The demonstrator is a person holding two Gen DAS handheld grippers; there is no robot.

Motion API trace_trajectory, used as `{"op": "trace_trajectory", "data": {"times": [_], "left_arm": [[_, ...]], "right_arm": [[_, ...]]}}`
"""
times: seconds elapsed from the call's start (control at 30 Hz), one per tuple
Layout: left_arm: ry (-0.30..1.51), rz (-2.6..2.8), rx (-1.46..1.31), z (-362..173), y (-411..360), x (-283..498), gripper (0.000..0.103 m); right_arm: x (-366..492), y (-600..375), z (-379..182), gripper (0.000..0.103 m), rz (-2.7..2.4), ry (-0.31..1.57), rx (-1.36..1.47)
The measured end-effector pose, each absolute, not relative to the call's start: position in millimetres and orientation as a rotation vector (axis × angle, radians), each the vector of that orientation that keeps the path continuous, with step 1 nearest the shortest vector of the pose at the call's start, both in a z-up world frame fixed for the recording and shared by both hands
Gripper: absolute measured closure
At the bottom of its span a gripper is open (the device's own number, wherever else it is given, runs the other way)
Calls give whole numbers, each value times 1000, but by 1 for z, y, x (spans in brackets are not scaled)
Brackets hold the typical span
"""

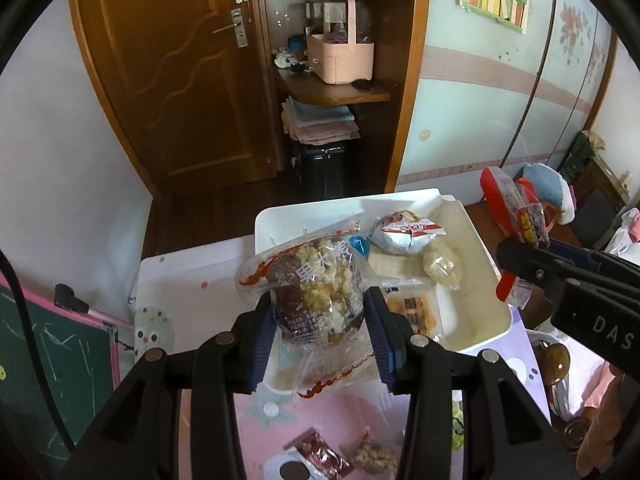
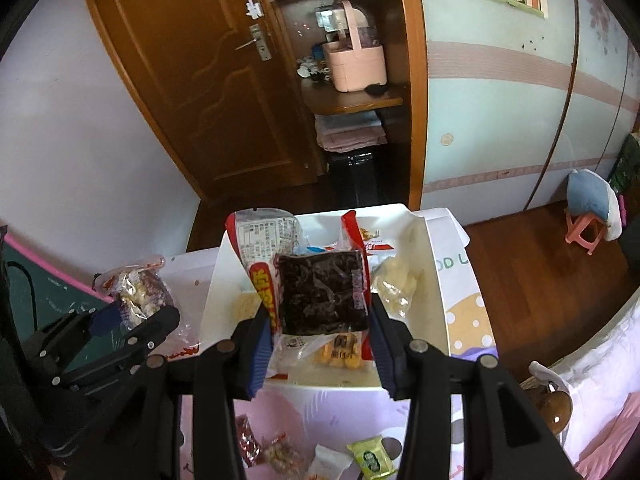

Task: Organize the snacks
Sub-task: 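Carry the nut pack and seaweed pack up over the white tray, then lower both packs into the white tray and open both tools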

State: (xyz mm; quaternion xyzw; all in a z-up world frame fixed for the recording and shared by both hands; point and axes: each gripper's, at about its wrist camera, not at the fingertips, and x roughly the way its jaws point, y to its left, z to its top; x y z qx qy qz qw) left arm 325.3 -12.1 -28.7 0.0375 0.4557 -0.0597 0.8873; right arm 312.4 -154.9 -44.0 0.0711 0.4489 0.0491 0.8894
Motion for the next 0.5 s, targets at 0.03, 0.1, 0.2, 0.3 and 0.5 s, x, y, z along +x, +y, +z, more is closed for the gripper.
{"op": "trace_trajectory", "data": {"times": [0.03,0.1,0.2,0.3,0.5], "left_arm": [[951,-124,81,-31,-13,329,61],[959,-126,84,-37,-16,337,61],[979,-125,89,-49,-17,347,61],[1002,-121,91,-60,-20,356,61],[1031,-114,96,-78,-23,370,61]], "right_arm": [[315,-154,-46,59,98,936,147],[322,-153,-52,59,88,947,143],[331,-151,-60,59,79,965,141],[340,-150,-68,59,72,985,142],[356,-151,-85,58,52,1020,146]]}}
